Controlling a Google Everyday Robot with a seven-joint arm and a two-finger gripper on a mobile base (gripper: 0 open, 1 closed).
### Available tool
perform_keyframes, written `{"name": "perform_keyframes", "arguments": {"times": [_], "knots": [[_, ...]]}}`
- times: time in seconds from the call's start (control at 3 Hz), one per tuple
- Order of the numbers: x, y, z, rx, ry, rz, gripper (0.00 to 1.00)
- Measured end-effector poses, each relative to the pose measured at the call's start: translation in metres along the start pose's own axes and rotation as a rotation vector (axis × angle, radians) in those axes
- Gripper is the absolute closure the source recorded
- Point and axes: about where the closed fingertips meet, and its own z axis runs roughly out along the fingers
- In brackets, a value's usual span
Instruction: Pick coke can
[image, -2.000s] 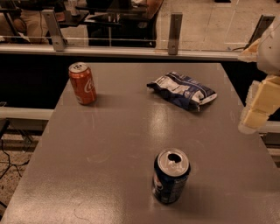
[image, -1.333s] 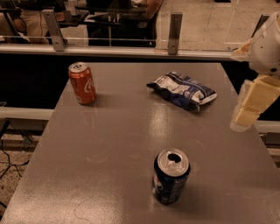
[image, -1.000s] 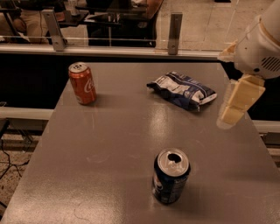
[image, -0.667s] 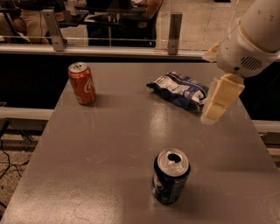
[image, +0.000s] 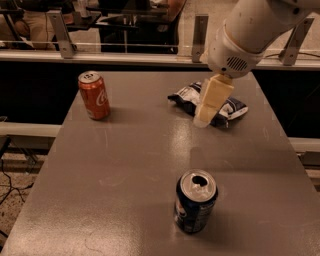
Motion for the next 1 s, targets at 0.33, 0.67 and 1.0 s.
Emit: {"name": "perform_keyframes", "arguments": {"times": [0.33, 0.67, 1.0], "knots": [[-0.036, -0.019, 0.028, -0.003, 0.008, -0.008, 0.00], [-0.072, -0.038, 0.056, -0.009, 0.012, -0.006, 0.00], [-0.109, -0.053, 0.081, -0.031, -0.009, 0.011, 0.00]]}}
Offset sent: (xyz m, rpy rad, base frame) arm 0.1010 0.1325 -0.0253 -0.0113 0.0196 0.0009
